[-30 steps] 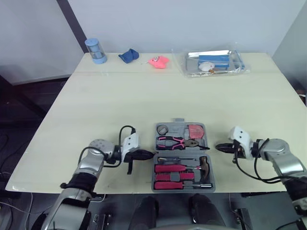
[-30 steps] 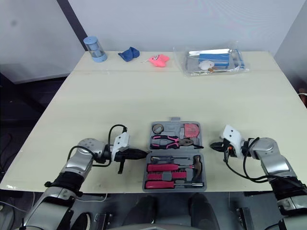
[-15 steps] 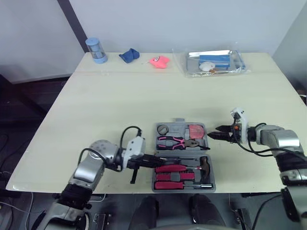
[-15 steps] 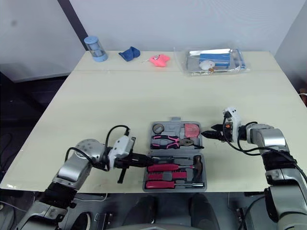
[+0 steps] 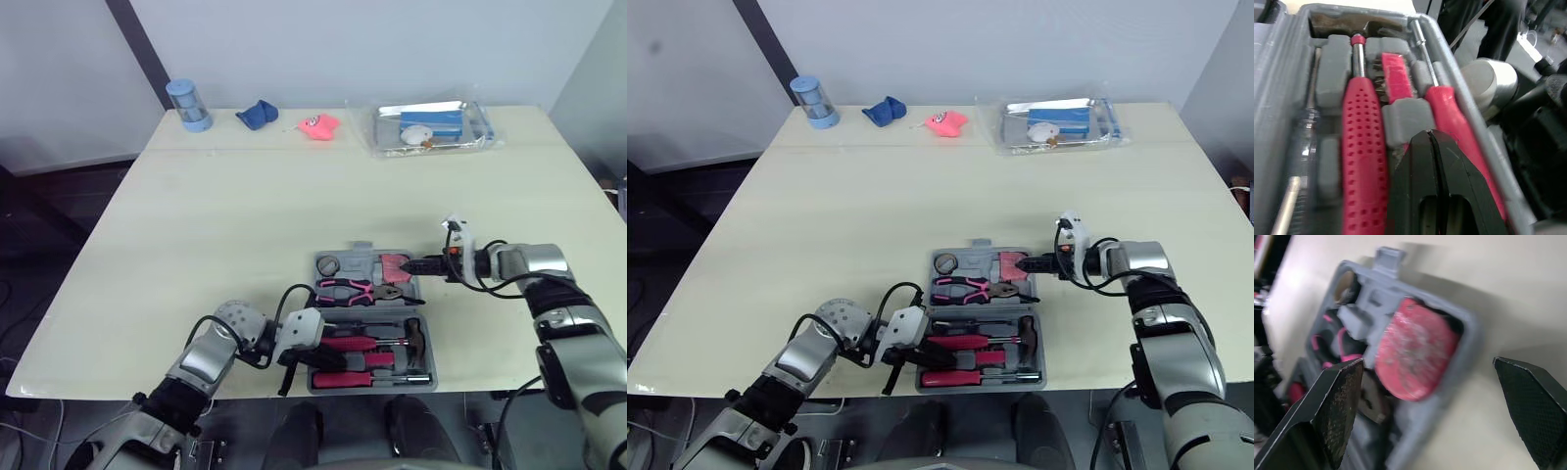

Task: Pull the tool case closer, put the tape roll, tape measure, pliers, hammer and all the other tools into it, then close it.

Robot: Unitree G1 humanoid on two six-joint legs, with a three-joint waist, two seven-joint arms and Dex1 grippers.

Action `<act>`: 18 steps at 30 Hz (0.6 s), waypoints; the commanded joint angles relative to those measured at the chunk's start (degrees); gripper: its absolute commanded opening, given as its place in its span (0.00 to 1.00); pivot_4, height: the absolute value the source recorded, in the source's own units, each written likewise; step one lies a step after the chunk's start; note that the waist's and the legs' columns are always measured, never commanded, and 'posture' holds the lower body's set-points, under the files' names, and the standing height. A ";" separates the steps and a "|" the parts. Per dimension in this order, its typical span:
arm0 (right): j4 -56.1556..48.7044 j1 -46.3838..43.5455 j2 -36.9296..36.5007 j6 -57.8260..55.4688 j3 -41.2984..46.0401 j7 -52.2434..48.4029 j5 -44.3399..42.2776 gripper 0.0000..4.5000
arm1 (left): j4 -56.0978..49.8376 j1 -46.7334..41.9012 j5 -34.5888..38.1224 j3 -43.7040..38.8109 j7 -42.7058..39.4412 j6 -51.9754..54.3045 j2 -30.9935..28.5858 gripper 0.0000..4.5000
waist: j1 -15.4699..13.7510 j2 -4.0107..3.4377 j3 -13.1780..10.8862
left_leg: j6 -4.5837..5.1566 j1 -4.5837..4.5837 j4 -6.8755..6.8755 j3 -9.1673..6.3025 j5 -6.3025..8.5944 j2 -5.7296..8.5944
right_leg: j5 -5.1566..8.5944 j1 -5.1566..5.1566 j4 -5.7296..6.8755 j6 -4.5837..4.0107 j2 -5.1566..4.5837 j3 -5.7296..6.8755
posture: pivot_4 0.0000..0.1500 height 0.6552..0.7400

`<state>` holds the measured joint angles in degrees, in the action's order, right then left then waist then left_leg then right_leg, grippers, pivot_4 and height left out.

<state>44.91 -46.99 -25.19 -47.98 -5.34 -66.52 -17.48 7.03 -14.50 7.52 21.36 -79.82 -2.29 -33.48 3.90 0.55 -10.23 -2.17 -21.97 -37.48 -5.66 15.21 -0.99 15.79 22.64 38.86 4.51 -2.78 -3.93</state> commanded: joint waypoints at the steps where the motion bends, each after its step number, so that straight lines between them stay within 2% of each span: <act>1: 2.35 -1.89 0.80 0.20 1.10 -2.95 -1.07 0.98 | 2.08 0.28 -1.85 1.19 0.52 -1.06 -0.23 0.00 | 0.06 -0.01 0.01 | 0.00 0.00 0.00 0.01 0.00 0.00 | 0.00 0.00 -0.01 0.00 0.00 0.00 | 1.00 1.00; 10: 9.85 -5.35 3.03 3.79 3.68 -8.89 -1.46 0.98 | 2.31 1.20 -1.65 1.26 0.80 -1.57 -0.37 0.00 | 0.40 -0.03 0.01 | 0.00 0.02 0.00 0.01 0.00 0.00 | 0.00 0.01 0.01 0.00 0.00 -0.01 | 1.00 1.00; 18: 8.98 -5.94 3.12 3.10 4.84 -16.80 -2.97 0.98 | 2.08 2.05 -0.89 0.49 1.39 -1.29 -0.68 0.00 | 0.38 -0.04 0.02 | 0.00 0.02 0.01 0.01 0.00 0.00 | 0.00 0.00 0.01 0.00 0.00 -0.01 | 1.00 1.00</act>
<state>56.03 -51.19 -22.10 -44.70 -1.65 -80.58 -18.48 7.86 -13.59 8.21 21.07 -78.98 -4.28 -33.48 4.29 0.51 -10.21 -2.17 -21.96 -37.47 -5.66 15.21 -0.99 15.79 22.64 38.87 4.51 -2.77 -3.94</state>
